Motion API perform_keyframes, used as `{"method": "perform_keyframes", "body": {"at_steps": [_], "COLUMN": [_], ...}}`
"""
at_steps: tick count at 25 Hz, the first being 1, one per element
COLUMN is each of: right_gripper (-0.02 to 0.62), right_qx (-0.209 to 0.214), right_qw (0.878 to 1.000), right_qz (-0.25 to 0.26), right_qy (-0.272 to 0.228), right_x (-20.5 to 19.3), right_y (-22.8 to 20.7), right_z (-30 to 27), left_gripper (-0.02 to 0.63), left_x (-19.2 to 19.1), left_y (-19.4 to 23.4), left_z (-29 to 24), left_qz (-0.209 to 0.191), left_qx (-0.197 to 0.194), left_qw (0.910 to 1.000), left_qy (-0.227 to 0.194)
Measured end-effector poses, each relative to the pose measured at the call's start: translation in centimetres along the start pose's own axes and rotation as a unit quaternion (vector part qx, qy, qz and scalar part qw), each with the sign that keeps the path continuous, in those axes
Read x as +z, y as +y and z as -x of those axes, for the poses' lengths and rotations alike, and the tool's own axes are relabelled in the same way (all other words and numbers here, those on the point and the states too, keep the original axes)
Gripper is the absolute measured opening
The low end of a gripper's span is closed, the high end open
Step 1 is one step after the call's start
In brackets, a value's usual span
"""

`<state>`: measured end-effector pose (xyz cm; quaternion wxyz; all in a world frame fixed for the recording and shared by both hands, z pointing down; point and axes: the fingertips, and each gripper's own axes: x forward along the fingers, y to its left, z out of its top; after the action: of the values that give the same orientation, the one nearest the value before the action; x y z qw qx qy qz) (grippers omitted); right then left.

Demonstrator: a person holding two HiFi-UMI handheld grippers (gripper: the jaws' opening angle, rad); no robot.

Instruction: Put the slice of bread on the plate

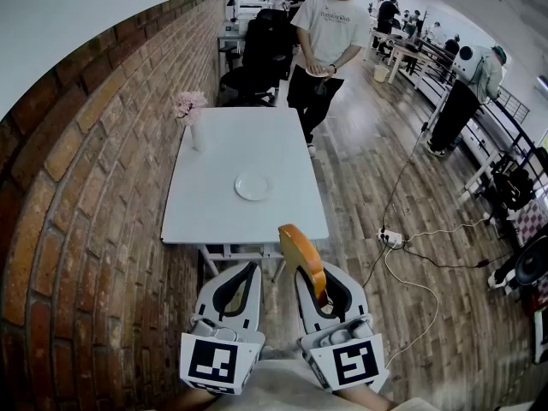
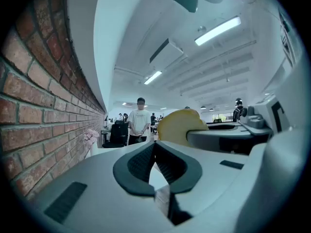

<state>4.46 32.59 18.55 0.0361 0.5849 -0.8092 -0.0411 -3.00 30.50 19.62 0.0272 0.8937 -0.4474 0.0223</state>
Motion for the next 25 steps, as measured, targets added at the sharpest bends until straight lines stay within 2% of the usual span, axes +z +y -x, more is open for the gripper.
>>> {"method": "perform_keyframes", "body": {"at_steps": [11,25], "right_gripper": [0.095,0.098], "right_qx": [-0.001,0.010], "right_qw": [1.000,0.999], "right_qz": [-0.011,-0.036], "right_qy": [0.001,-0.004], "right_x": [-0.7,-2.3], "right_y": [-1.1,-5.6], "right_z": [-0.7,-2.2], "left_gripper": [0.011,0.011], "left_x": [-0.8,-1.7], "left_y": [0.5,2.4], "left_z": [-0.8,-3.9], "left_qz": [-0.004,-0.004], "left_qx": [0.010,0.061], "left_qw": [0.9998,0.9980], "left_qy": [0.014,0.019]}}
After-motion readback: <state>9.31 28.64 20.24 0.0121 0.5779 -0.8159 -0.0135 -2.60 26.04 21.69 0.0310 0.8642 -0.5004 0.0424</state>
